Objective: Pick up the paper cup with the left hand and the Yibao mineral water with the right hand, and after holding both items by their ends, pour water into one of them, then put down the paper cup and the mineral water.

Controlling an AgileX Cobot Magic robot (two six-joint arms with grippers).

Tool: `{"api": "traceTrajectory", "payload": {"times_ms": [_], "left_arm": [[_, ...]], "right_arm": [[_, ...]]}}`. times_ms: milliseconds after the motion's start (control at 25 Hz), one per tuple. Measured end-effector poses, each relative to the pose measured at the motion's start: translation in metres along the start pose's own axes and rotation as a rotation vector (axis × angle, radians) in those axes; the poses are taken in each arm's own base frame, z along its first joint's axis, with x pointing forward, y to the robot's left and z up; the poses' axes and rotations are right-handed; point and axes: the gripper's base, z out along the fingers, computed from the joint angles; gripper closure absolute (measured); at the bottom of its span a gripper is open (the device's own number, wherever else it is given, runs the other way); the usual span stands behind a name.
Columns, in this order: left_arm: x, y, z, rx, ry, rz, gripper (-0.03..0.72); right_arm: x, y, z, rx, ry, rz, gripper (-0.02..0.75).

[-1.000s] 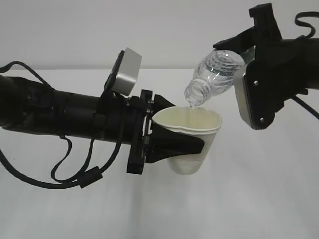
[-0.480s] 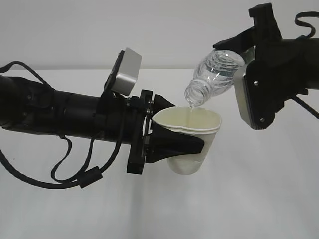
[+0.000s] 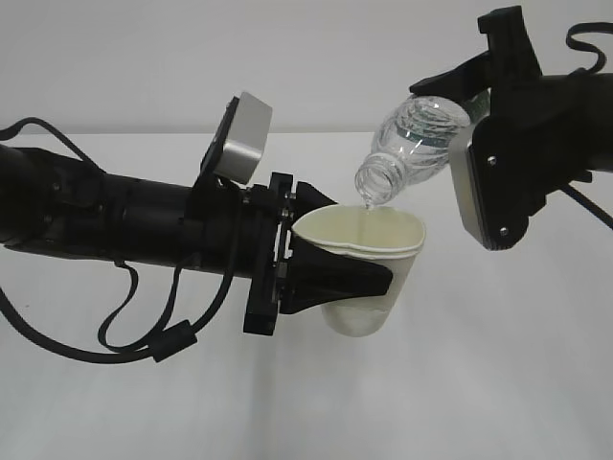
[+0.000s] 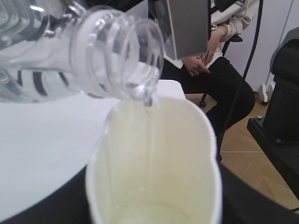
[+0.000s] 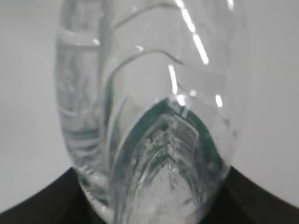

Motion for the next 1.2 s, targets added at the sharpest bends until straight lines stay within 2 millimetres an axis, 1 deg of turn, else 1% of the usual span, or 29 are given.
{"api": "traceTrajectory", "payload": {"times_ms": [1200], "left_arm": [[-0.0001,0.0001,0.0,-0.001,-0.001,-0.001,0.314]], "right_arm": [[0.0,0.0,0.0,0.0,0.0,-0.006,0.294]]}}
